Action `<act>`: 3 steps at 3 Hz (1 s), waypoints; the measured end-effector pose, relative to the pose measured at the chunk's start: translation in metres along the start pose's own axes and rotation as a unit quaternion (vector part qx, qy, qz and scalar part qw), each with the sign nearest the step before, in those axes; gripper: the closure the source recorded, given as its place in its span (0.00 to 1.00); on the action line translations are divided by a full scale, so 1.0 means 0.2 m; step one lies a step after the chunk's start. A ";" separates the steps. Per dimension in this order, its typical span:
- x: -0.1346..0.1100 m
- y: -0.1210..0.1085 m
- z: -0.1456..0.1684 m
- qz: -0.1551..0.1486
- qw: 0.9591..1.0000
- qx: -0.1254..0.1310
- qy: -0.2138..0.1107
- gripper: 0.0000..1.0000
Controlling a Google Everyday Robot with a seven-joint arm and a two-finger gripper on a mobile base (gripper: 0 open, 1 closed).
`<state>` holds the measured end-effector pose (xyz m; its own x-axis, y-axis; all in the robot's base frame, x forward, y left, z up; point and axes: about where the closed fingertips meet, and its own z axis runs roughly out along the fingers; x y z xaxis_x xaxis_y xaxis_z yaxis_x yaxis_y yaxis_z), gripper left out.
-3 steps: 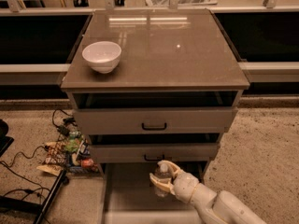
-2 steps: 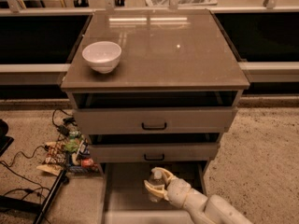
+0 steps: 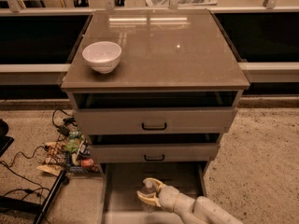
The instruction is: Place water bottle into bottom drawer
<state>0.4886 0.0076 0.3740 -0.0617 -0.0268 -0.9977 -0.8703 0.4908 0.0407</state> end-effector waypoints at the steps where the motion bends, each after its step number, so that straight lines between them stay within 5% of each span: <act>1: 0.13 -0.01 0.06 0.016 1.000 -0.007 0.013 1.00; 3: 0.19 -0.01 0.11 0.003 1.000 -0.017 0.011 1.00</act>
Offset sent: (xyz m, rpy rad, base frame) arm 0.0046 0.0077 -0.0245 -0.0052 0.0372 0.0127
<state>0.4993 0.0240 0.3352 -0.0771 -0.0443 -0.9960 -0.8865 0.4603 0.0481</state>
